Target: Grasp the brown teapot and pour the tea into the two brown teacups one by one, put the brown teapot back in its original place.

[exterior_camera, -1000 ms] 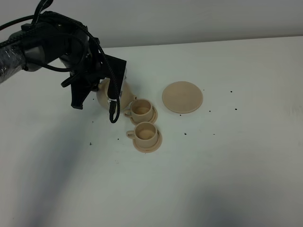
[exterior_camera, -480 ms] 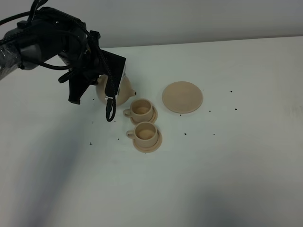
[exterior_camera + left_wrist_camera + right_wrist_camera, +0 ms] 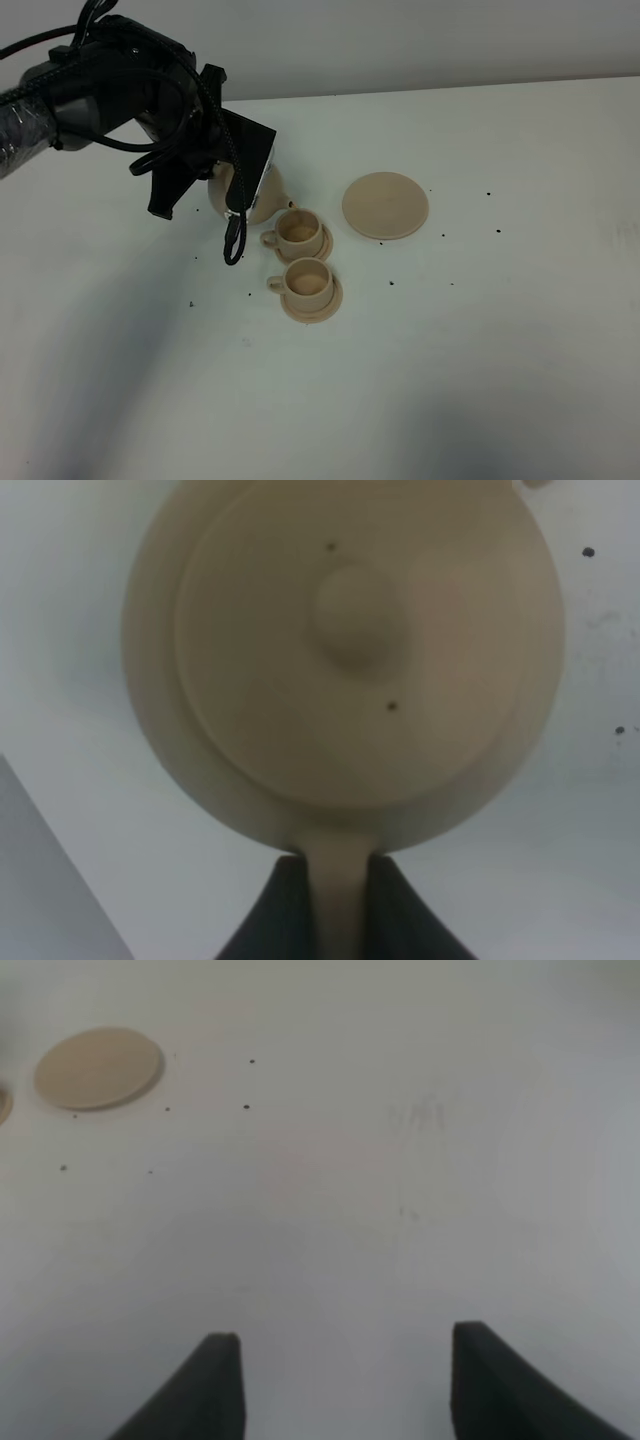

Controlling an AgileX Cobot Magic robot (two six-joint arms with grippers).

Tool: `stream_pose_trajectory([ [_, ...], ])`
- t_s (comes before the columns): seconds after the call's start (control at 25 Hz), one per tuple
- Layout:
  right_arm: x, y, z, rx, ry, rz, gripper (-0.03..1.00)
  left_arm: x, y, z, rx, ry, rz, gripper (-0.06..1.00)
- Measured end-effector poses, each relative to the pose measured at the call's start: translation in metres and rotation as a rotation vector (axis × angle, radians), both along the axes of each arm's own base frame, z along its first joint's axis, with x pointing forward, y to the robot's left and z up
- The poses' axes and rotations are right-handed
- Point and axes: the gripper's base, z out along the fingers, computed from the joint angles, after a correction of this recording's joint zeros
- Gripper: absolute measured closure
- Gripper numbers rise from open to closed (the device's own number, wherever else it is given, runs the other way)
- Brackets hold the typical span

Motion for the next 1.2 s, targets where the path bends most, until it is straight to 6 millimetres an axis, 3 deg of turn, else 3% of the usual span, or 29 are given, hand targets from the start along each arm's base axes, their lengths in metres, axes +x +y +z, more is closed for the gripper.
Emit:
stream_pose_trajectory([
  [1.2, 0.0, 0.0, 0.0, 0.0, 0.0, 0.0, 0.48, 0.0003, -0.0083, -0.0003, 0.085, -0.037, -0.116, 0.79],
])
